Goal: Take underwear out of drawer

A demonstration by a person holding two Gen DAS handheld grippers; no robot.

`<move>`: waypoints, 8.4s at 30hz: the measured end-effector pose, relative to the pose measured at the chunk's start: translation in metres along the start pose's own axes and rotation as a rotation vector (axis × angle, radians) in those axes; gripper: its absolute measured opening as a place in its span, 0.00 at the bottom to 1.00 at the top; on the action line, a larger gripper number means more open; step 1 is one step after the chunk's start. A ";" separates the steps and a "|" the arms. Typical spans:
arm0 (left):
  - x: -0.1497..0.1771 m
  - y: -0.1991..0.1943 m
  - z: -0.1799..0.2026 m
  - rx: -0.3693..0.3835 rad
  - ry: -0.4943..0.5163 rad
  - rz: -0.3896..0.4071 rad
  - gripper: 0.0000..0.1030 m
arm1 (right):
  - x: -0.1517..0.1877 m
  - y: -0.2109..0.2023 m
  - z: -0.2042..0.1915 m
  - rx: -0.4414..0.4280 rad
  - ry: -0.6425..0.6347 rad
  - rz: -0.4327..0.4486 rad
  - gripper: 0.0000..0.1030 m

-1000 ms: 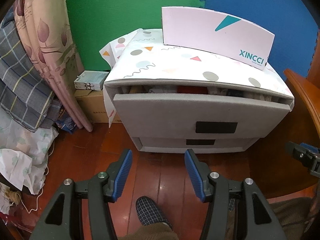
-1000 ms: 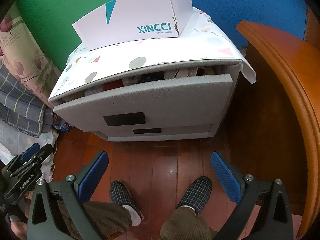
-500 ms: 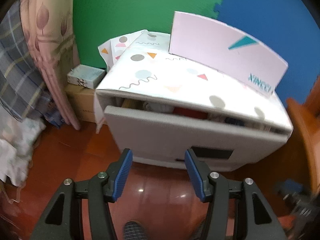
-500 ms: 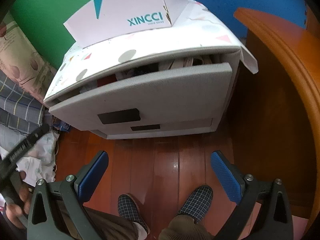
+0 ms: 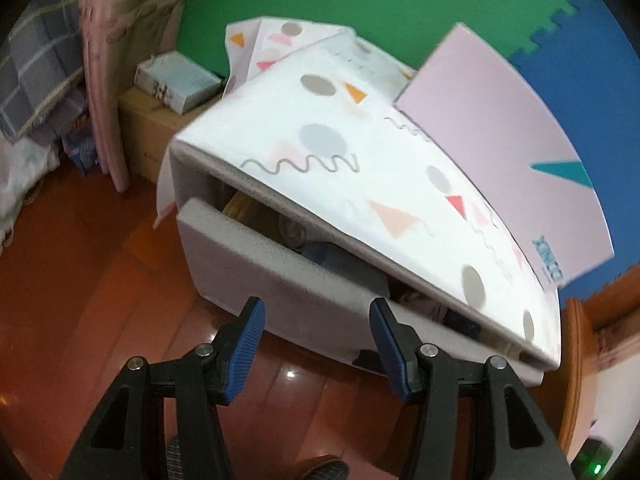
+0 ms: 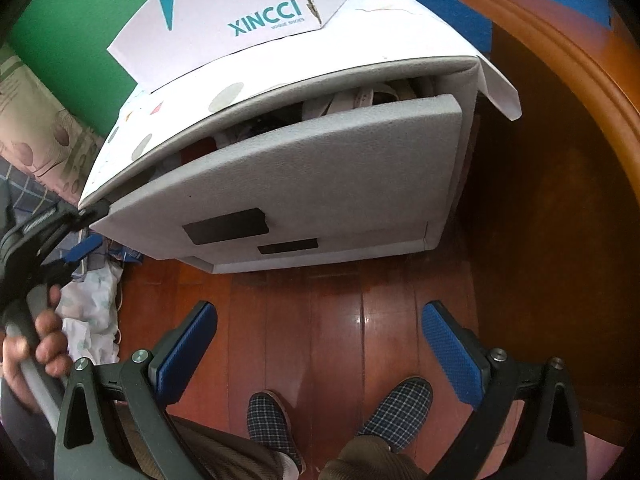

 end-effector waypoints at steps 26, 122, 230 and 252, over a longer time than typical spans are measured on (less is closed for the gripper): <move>0.001 0.021 -0.021 -0.040 -0.022 -0.046 0.89 | -0.001 -0.002 -0.001 -0.018 0.000 0.012 0.99; 0.070 0.071 0.027 -0.122 0.316 -0.606 0.89 | -0.016 0.024 -0.011 0.136 -0.093 -0.098 0.55; -0.164 0.035 0.191 -0.234 0.610 -0.109 0.57 | -0.016 0.034 0.038 0.003 0.150 -0.152 0.56; -0.147 0.009 0.174 -0.258 0.558 -0.103 0.62 | -0.016 0.034 0.038 0.007 0.149 -0.150 0.56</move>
Point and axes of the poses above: each gripper's, at about its wrist camera, not at the fingertips, and y roughly the way its jaws point, z to its right, x to its underside, the point moved 2 cm from there along y, roughly the way its jaws point, and after that the axes turned 7 degrees about y, right-handed, at the moved point
